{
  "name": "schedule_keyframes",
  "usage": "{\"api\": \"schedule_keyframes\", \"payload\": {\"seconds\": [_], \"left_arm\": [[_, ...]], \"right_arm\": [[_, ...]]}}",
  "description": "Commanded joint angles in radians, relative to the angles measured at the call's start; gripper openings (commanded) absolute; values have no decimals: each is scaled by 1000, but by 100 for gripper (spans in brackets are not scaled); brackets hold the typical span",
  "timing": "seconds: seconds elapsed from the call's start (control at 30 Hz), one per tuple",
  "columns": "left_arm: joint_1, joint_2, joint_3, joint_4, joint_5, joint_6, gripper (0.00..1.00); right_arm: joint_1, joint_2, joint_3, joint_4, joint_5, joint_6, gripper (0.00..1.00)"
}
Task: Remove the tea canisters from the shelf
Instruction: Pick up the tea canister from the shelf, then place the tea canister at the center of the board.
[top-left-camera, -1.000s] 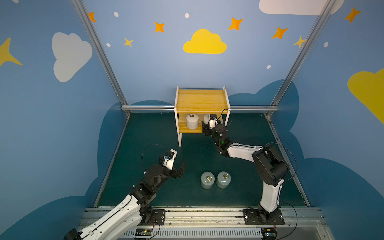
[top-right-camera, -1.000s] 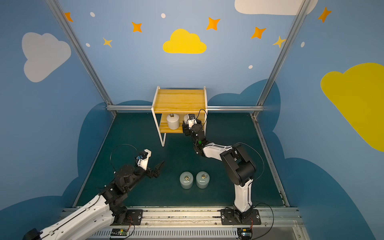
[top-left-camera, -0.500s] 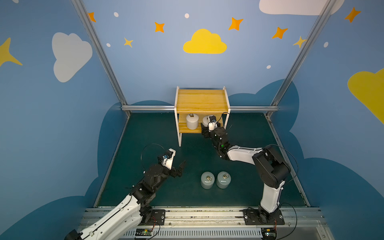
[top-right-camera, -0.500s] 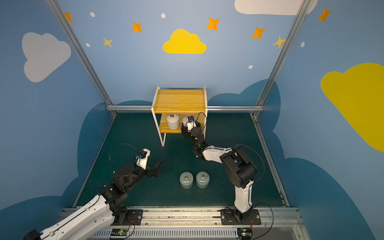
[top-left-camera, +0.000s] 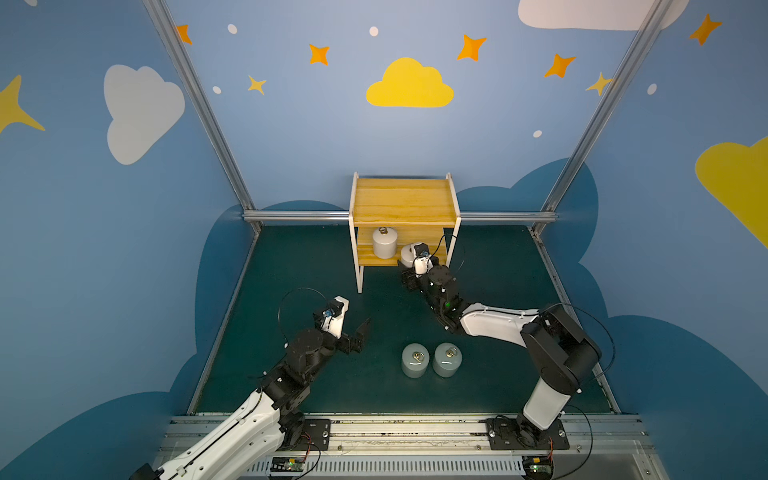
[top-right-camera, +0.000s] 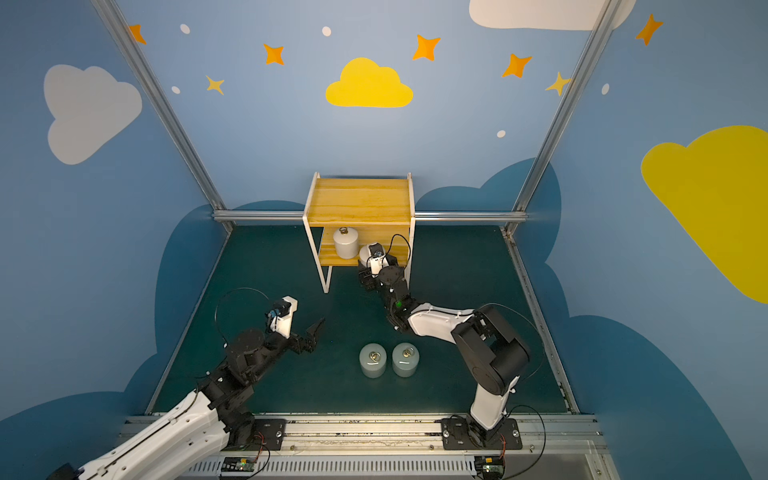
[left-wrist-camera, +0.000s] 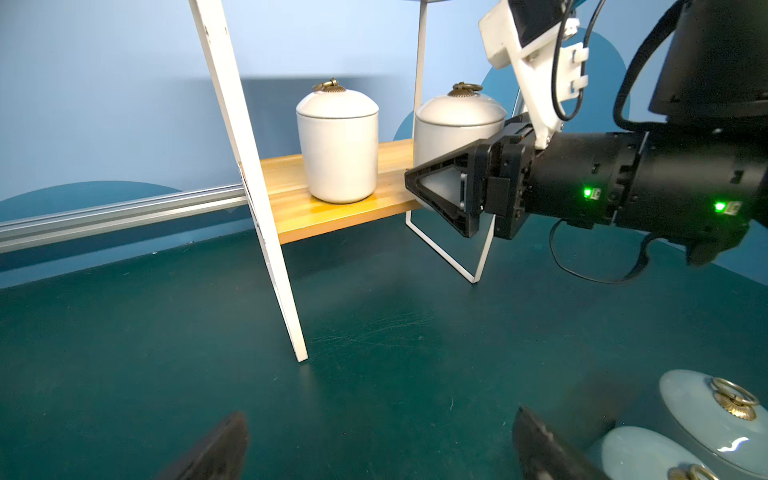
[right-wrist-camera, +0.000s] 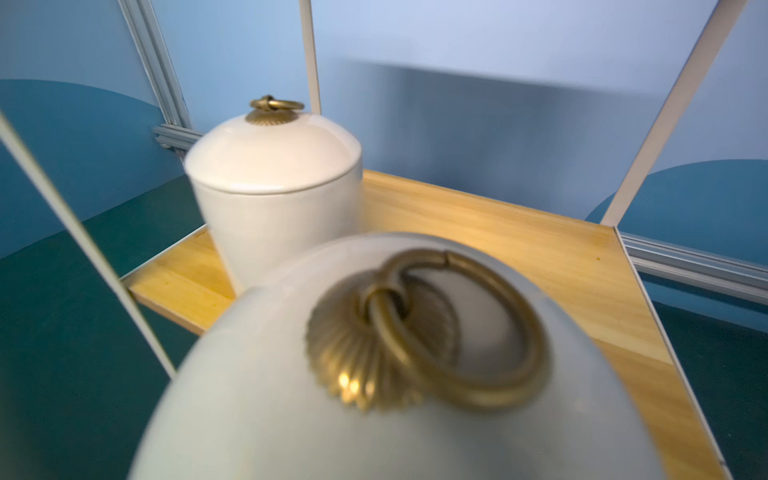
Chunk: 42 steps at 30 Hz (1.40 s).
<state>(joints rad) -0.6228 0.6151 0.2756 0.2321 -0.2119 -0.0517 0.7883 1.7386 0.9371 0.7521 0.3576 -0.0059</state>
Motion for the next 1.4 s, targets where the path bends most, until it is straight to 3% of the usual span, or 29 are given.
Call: {"api": "schedule_keyframes", "payload": {"seconds": [0.0, 0.43, 0.83, 1.2, 1.37], "left_arm": [[12, -13, 3, 0, -23, -6, 100], [108, -3, 24, -38, -97, -54, 100], [132, -127, 5, -115, -154, -67, 100], [151, -121, 3, -122, -168, -73, 100], [177, -127, 3, -120, -166, -80, 100]], "right_arm": [[40, -77, -5, 25, 31, -1, 64], [258, -143, -59, -21, 227, 46, 63], [422, -191, -98, -73, 362, 125, 63], [555, -107, -71, -86, 510, 214, 64], [594, -70, -50, -142, 515, 299, 65]]}}
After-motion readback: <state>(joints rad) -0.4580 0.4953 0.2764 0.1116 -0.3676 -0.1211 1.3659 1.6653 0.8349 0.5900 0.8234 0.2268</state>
